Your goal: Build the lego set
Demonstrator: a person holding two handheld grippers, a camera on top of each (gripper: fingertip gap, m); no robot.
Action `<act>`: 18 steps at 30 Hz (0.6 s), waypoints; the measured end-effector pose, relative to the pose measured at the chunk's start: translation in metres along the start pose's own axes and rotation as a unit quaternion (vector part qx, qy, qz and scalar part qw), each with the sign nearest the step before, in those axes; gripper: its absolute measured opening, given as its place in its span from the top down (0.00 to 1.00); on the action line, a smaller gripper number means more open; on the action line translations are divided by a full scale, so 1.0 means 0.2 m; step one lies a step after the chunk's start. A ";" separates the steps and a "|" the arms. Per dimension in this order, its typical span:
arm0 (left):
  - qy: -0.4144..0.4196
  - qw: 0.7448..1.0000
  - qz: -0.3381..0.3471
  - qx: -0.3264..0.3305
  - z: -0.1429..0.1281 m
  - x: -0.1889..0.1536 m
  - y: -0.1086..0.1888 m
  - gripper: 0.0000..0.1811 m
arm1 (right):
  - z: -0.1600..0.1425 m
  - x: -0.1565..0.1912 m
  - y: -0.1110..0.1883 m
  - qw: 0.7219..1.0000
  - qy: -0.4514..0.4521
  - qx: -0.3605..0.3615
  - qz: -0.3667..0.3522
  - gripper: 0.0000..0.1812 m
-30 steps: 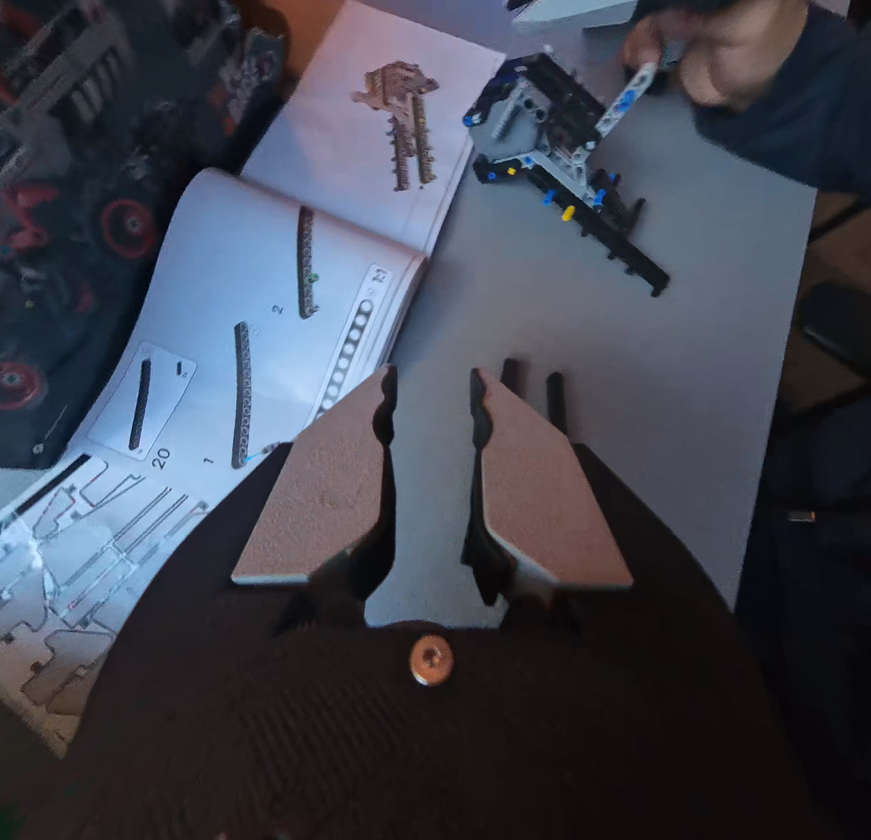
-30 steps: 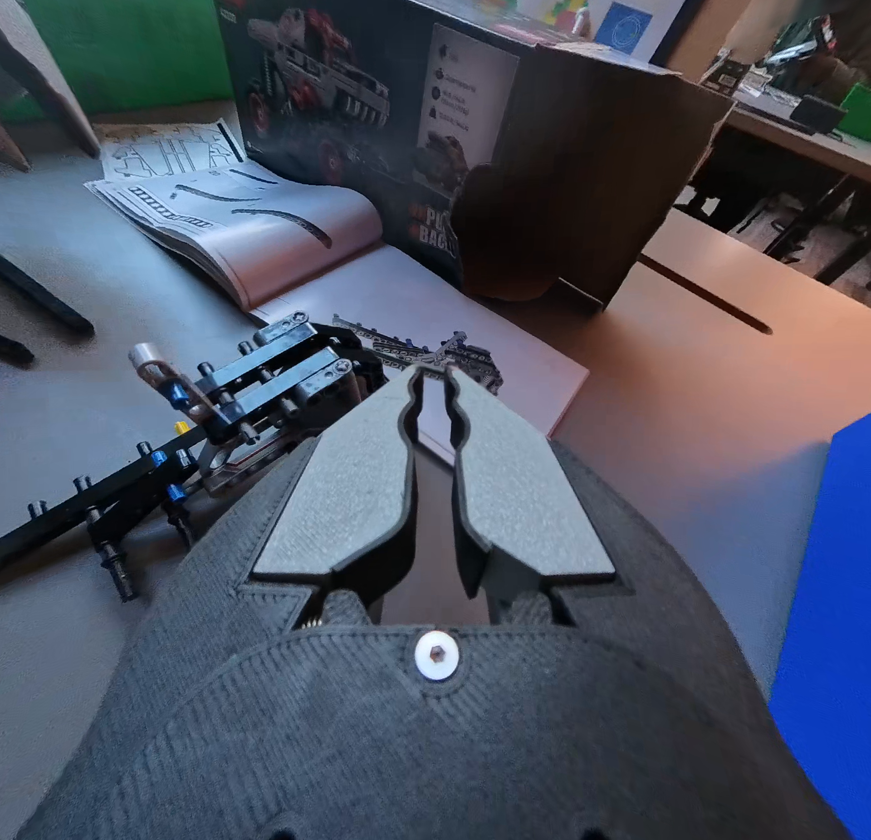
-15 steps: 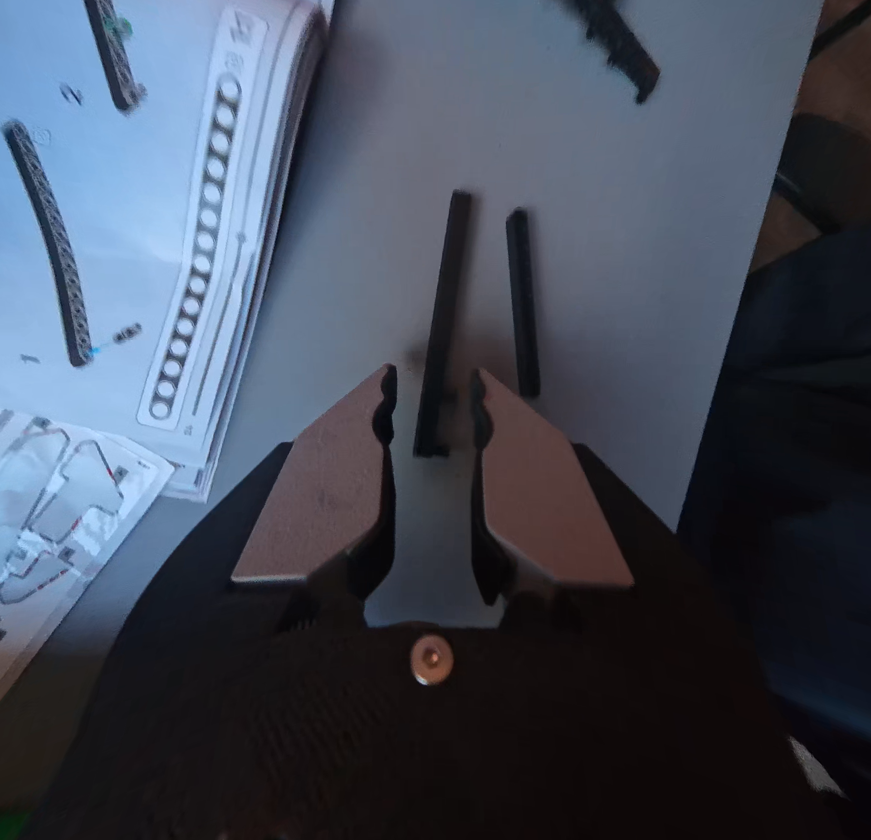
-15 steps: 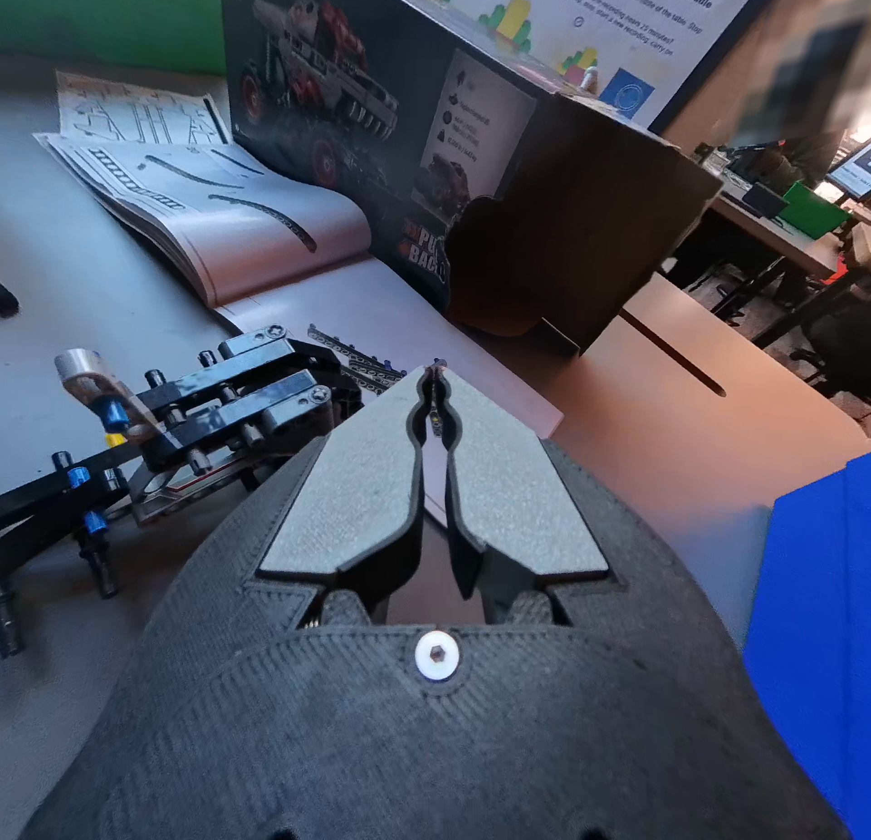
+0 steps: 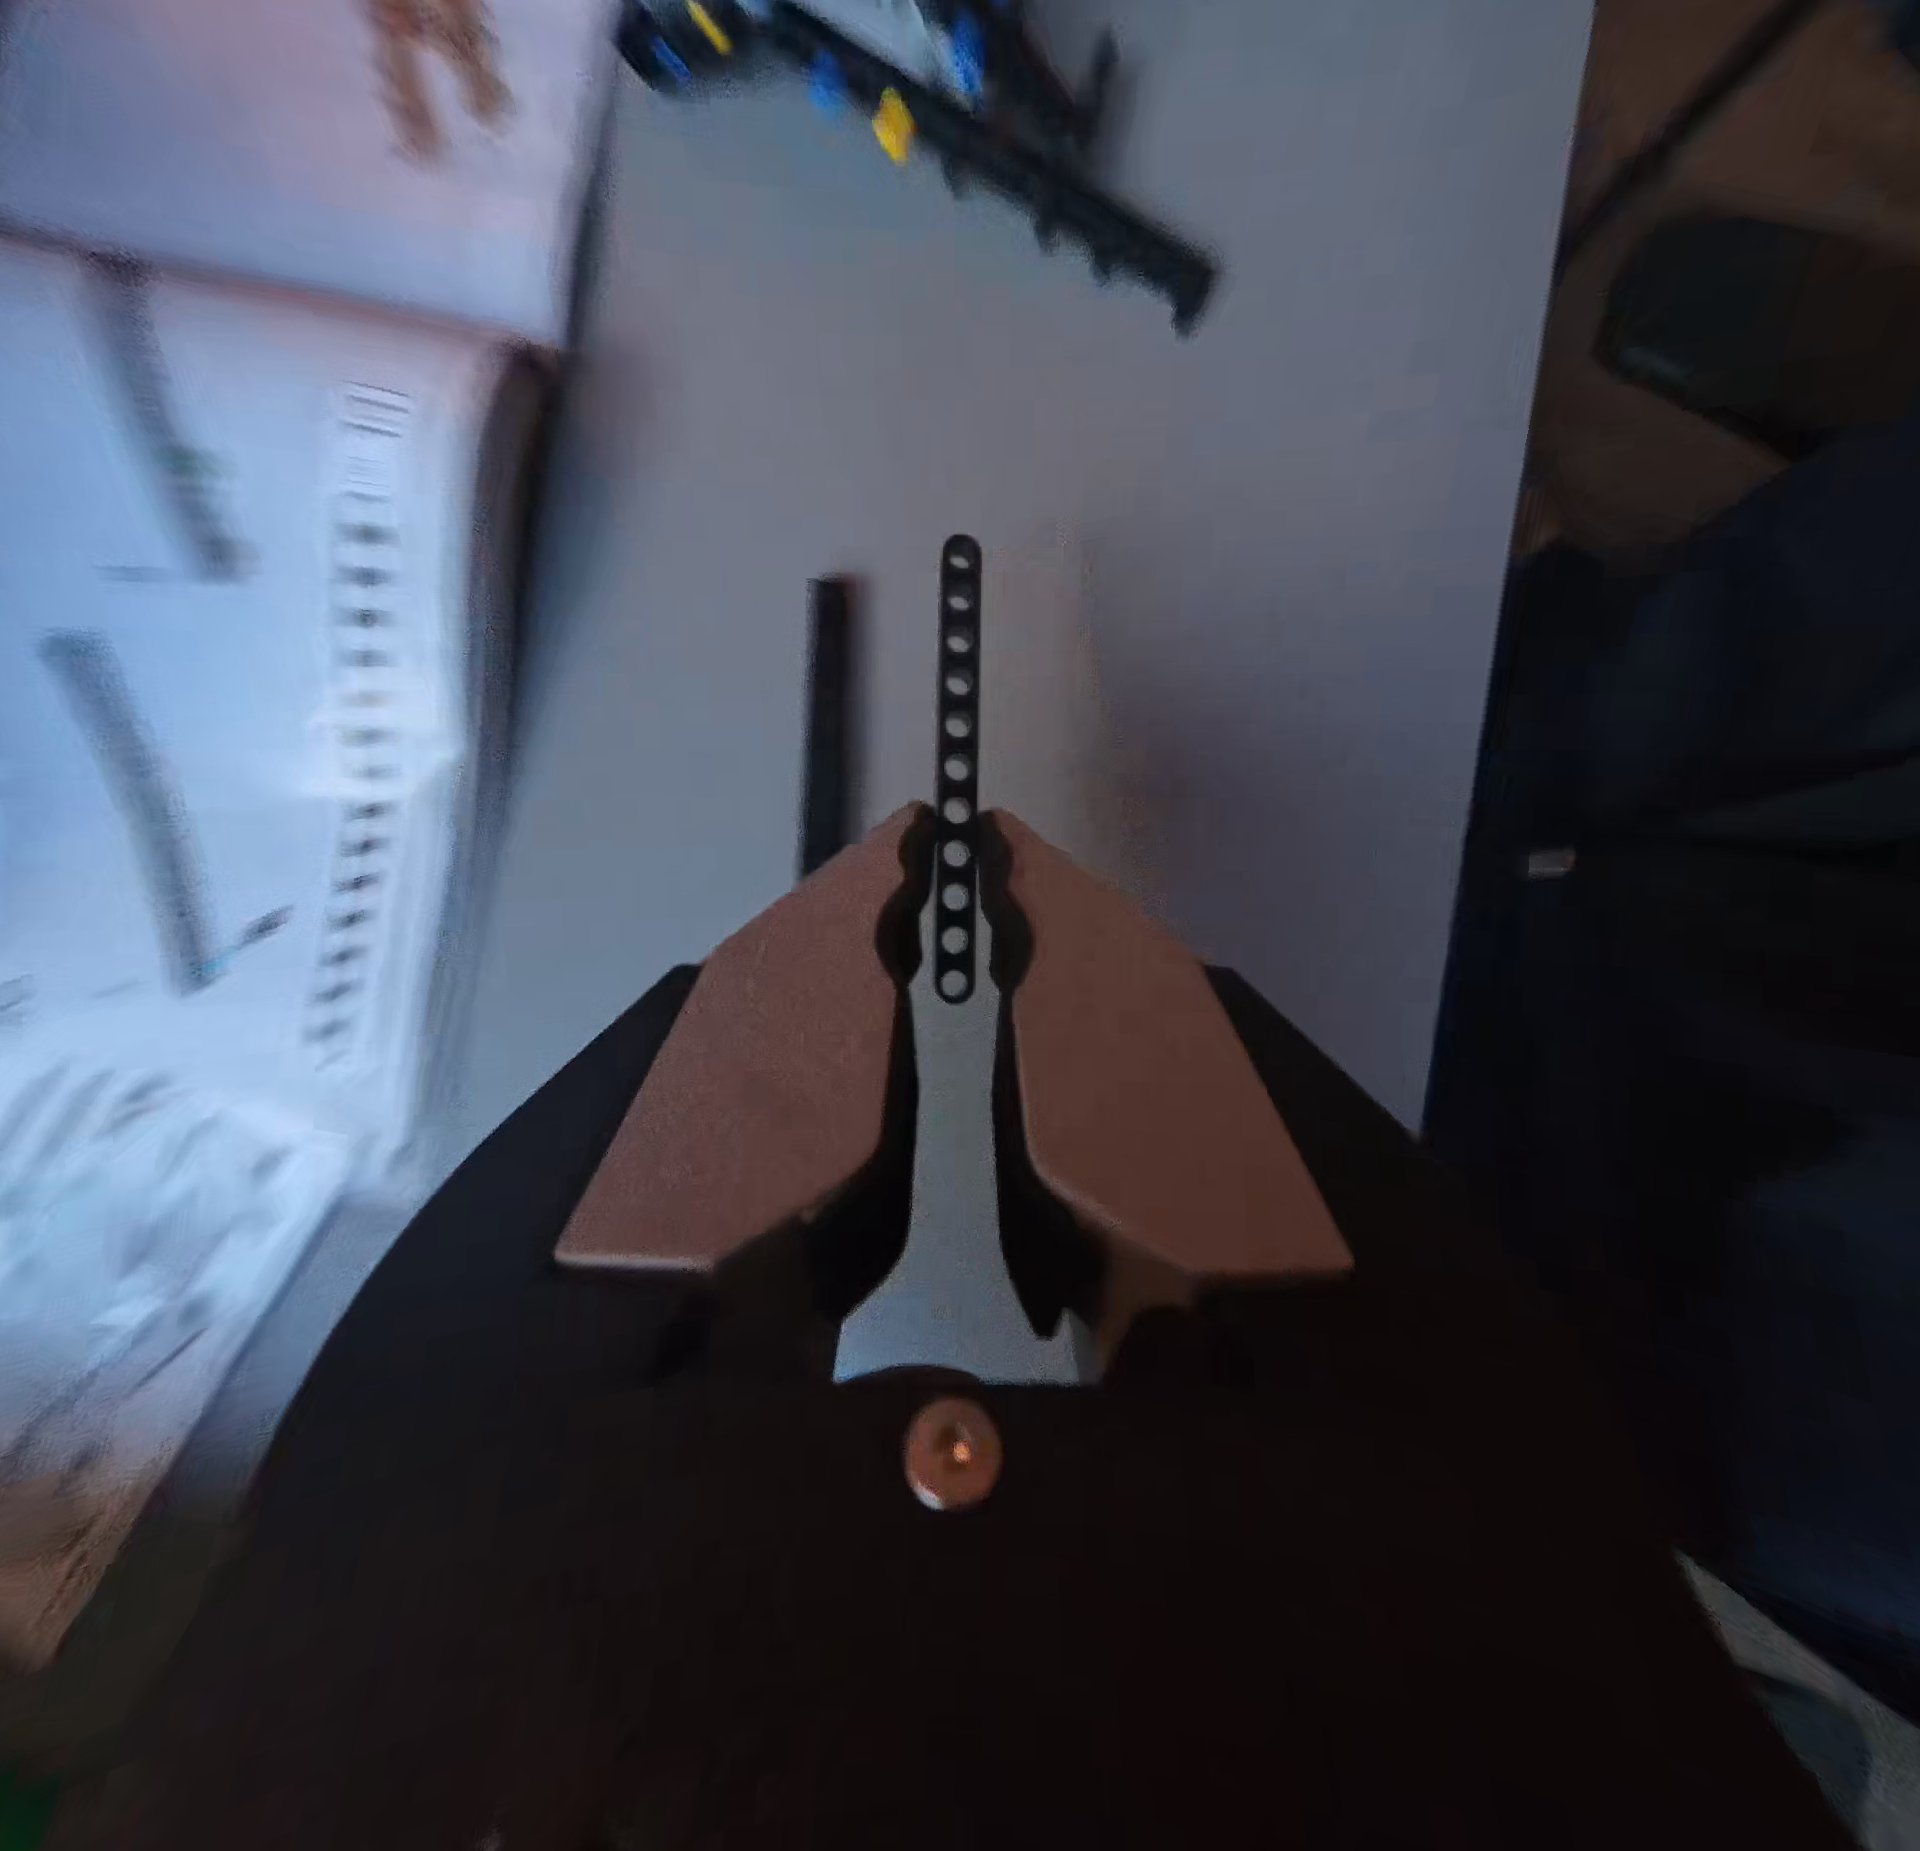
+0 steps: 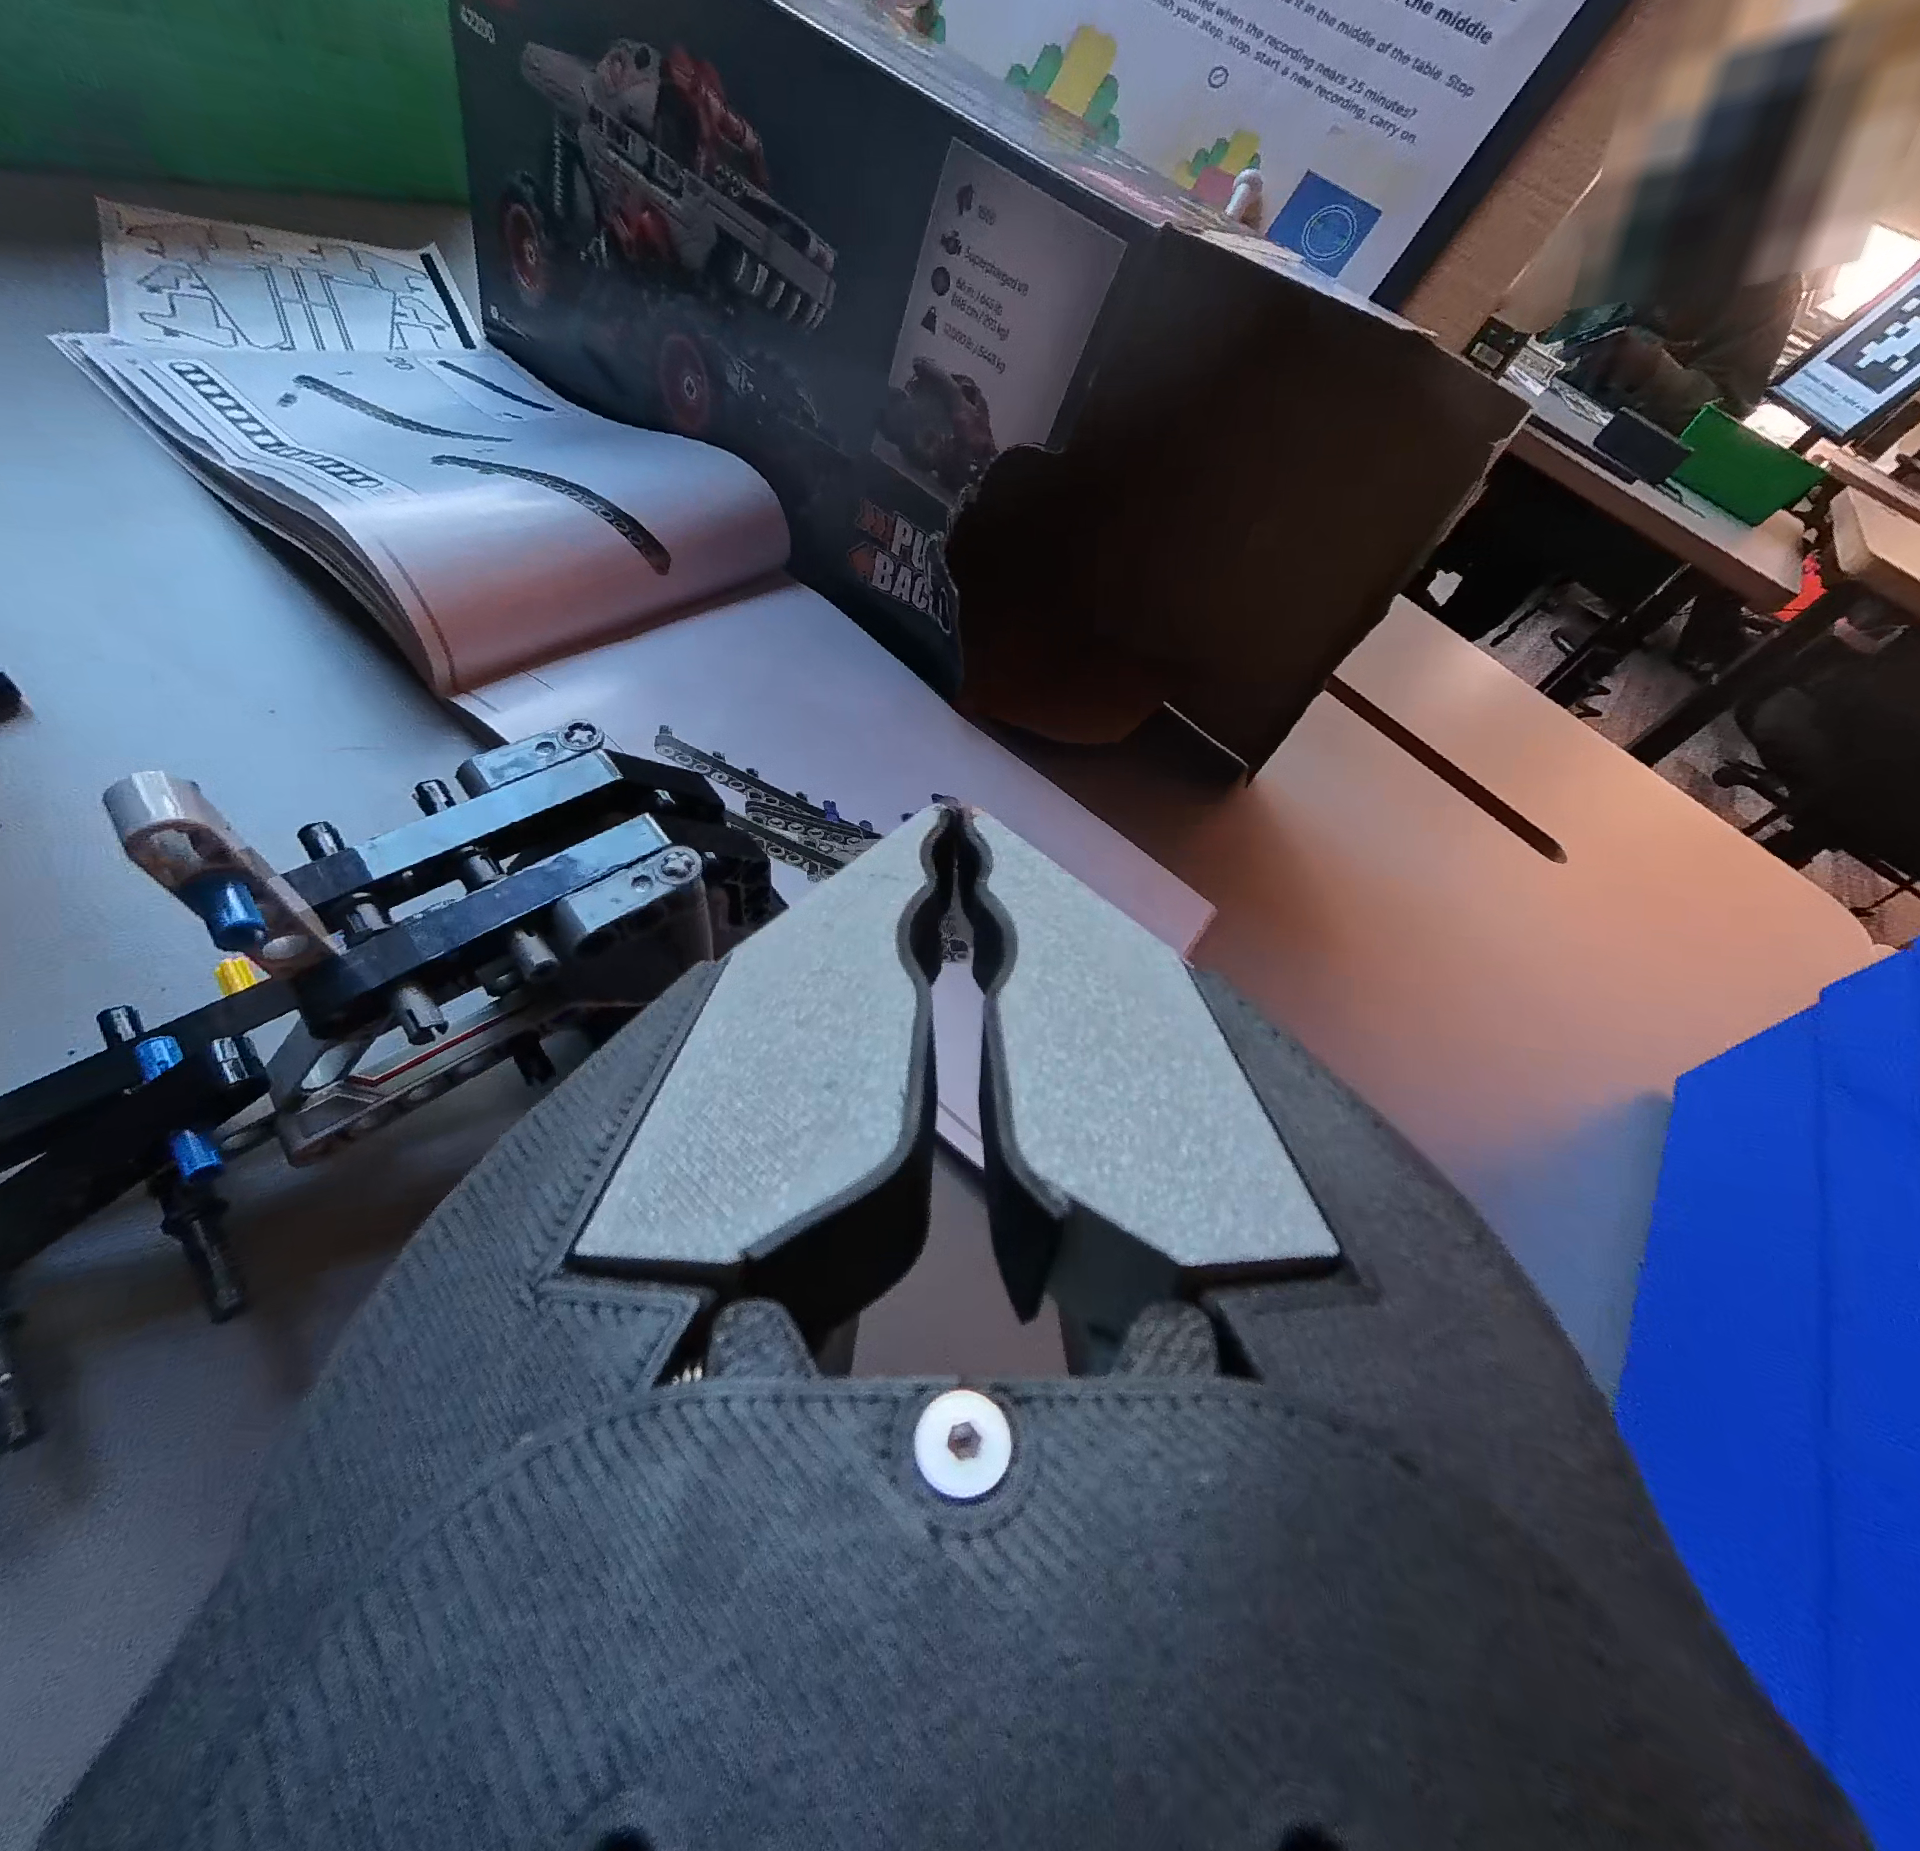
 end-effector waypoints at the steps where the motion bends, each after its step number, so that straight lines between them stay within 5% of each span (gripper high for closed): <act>1: 0.009 0.999 0.035 -0.036 0.04 0.05 0.12 0.97 | 0.00 0.00 0.00 1.000 0.000 0.000 -0.002 1.00; 4: 0.046 0.967 0.234 -0.089 0.02 0.30 0.63 0.97 | 0.00 0.00 0.01 1.000 0.000 -0.002 -0.004 1.00; 7: 0.137 0.921 0.361 -0.057 -0.20 0.51 1.04 0.97 | 0.00 0.00 0.01 1.000 0.004 -0.001 -0.004 1.00; 10: 0.220 0.908 0.357 -0.010 -0.44 0.64 1.10 0.93 | 0.00 0.01 0.01 1.000 0.011 0.004 -0.006 1.00; 13: 0.246 0.909 0.334 0.044 -0.61 0.62 1.01 0.75 | -0.01 0.01 0.01 1.000 0.018 0.009 -0.013 1.00; 18: 0.215 0.916 0.332 0.072 -0.68 0.53 0.96 0.75 | -0.01 0.00 0.03 1.000 0.009 0.006 -0.020 1.00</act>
Point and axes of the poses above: each gripper's, where its closed fingertips meet, y back along the fingers, z out of its top, x = y × z across the jaws, the point moved 3 cm from there along y, back along the fingers, and after that the axes turned 5 degrees about -x, right-handed, at the moved point
